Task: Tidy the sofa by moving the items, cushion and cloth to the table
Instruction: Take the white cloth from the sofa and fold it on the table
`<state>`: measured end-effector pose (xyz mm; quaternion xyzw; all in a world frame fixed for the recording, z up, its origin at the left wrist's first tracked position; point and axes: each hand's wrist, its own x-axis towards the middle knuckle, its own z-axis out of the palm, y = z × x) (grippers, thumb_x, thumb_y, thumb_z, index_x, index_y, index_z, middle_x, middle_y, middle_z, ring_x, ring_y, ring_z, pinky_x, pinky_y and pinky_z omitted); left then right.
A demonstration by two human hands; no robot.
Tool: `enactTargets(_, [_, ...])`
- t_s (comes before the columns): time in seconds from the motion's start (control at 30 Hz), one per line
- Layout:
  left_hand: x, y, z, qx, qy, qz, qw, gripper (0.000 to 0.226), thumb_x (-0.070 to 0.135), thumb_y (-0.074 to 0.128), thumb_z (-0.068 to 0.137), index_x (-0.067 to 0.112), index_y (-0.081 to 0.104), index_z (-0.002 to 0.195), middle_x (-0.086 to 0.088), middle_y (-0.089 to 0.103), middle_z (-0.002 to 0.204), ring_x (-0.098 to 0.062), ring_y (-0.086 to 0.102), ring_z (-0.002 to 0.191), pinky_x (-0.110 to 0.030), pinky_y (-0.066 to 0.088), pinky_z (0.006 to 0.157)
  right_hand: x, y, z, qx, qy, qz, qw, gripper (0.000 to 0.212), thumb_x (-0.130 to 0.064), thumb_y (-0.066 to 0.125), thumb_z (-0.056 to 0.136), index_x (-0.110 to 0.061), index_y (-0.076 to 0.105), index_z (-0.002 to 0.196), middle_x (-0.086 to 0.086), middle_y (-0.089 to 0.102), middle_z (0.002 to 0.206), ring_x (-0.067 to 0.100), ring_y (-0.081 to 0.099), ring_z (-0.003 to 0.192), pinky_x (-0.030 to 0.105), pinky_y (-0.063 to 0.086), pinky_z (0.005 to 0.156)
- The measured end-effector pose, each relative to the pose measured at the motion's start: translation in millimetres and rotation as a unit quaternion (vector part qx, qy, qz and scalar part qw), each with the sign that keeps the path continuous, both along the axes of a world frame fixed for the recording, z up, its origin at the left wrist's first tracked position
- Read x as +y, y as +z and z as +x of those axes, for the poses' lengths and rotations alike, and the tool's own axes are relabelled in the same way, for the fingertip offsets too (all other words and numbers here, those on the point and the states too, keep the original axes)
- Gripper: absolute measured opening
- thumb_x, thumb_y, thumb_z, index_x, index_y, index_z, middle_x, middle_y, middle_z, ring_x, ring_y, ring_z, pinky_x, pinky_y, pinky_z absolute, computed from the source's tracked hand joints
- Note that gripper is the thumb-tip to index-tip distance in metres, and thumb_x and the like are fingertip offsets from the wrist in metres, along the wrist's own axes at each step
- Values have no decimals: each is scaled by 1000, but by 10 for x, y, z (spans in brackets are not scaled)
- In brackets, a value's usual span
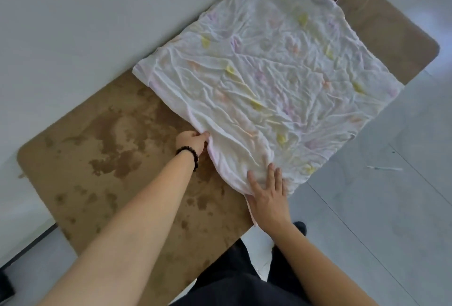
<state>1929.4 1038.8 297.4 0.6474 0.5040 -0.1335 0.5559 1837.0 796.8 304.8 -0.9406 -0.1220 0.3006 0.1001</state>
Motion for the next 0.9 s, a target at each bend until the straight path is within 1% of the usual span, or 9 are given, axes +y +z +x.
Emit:
enactTargets(0.1, [-87, -44, -76, -5, -10, 28, 1000, 38, 38, 72, 79, 6, 63, 62, -14, 72, 75, -31, 71, 74, -50, 60, 77, -88, 27, 33, 23, 10, 2, 1000, 61, -55, 38, 102, -42, 15, 157, 16, -21, 165, 38, -21, 151, 54, 1, 124])
enactTargets(0.2, [-234, 121, -219, -26, 44, -80, 995, 53, 56, 74, 75, 4, 64, 74, -13, 74, 86, -26, 73, 80, -43, 62, 72, -201, 116, 99, 74, 7, 23, 997, 84, -74, 39, 91, -39, 2, 159, 4, -31, 163, 26, -30, 149, 47, -4, 123])
enactTargets(0.3, [-460, 270, -470, 50, -71, -114, 990, 77, 77, 66, 66, 3, 70, 86, -11, 75, 82, -24, 73, 75, -38, 62, 67, -355, 152, 125, 37, -95, 75, 992, 88, -73, 42, 91, -32, 7, 160, -1, -20, 166, 19, -22, 152, 44, -2, 126])
enactTargets(0.37, [-651, 284, -672, 113, -182, -110, 971, 73, 75, 68, 66, 4, 69, 86, -10, 74, 79, -22, 70, 68, -35, 60, 63, -506, 159, 138, 1, -186, 84, 979, 80, -64, 46, 94, -30, 13, 159, 4, -10, 168, 24, -12, 154, 48, 5, 125])
enactTargets(0.47, [-1019, 241, -956, 126, -276, -74, 950, 65, 71, 74, 64, 8, 57, 66, -4, 63, 61, -21, 63, 59, -33, 56, 58, -841, 134, 222, 32, -263, 94, 960, 81, -57, 51, 96, -27, 10, 160, 7, -7, 168, 27, -4, 154, 48, 11, 123])
enactTargets(0.57, [-1415, 165, -1174, 99, -307, 25, 946, 63, 64, 72, 71, 16, 36, 55, 1, 41, 49, -19, 47, 51, -31, 40, 52, -1228, 88, 397, 72, -269, 129, 952, 81, -53, 55, 96, -29, 9, 159, 5, 2, 167, 25, 6, 154, 45, 21, 119])
enactTargets(0.7, [-1886, 140, -1398, 66, -193, 160, 966, 56, 54, 65, 84, 14, 37, 57, -2, 42, 53, -18, 41, 49, -31, 33, 49, -1703, -79, 706, 149, -312, 241, 907, 61, -41, 61, 96, -32, 29, 147, 8, 44, 147, 24, 49, 130, 41, 47, 99])
enactTargets(0.8, [-2330, 119, -1565, 35, -18, 205, 978, 56, 54, 66, 84, 13, 38, 57, 0, 41, 52, -16, 38, 50, -27, 29, 48, -1949, -297, 932, 261, -344, 281, 857, 63, -44, 62, 95, -24, 35, 148, 5, 53, 139, 19, 58, 119, 44, 52, 101])
enactTargets(0.9, [-2796, 55, -1663, 12, 109, 194, 975, 52, 58, 73, 75, 15, 47, 62, -3, 52, 65, -16, 47, 59, -26, 38, 56, -2163, -506, 1071, 337, -345, 301, 823, 66, -41, 65, 94, -19, 38, 150, 5, 55, 135, 18, 61, 114, 43, 55, 98])
